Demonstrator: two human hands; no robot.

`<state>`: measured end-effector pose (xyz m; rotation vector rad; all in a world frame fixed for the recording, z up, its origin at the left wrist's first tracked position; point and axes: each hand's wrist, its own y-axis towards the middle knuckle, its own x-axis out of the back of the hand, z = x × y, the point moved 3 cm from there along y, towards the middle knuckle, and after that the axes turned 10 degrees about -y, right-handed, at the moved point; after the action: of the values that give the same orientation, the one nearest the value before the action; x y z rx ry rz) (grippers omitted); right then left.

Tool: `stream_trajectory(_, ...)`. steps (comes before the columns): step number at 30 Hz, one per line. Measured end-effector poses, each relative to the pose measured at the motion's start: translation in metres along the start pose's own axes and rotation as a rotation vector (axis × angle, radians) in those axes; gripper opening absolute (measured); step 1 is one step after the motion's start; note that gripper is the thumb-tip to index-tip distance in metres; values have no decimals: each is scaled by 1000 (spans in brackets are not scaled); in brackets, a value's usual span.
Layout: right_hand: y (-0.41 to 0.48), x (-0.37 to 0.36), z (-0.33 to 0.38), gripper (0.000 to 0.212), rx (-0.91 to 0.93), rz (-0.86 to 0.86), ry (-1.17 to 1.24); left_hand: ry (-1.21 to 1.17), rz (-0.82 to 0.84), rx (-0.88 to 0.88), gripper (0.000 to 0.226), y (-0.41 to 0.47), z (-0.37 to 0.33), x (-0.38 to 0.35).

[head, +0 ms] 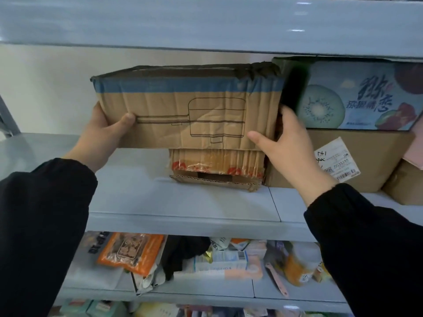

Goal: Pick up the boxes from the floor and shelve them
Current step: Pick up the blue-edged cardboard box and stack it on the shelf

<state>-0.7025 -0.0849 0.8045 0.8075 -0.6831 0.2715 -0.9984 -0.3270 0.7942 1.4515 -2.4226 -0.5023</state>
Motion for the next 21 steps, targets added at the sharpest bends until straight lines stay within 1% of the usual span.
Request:
stream_trajectory(2,-6,-4,-1,90,-10,-7,0,-27,40,11,76,0,4,6)
stream_trajectory(5,-11,-4,-2,92,-31,-35,10,-96,41,53,95,0,14,17)
stream_trajectory(9,-19,-1,-2,92,-43,-70,4,-113,29,106,100,-3,27,32)
stream_trajectory(12,-24,-2,0,91,-51,-68,12,-135,31,125,89,-6,30,32)
stream_trajectory(18,-36,-8,8,92,-50,-16,25,87,45,145,40,2,17,18)
stream_trajectory(19,-38,-8,11,92,-49,-13,20,108,49,151,33,2,15,18)
stream_trajectory(21,-41,-9,14,92,-63,-8,8,133,63,163,29,2,13,19)
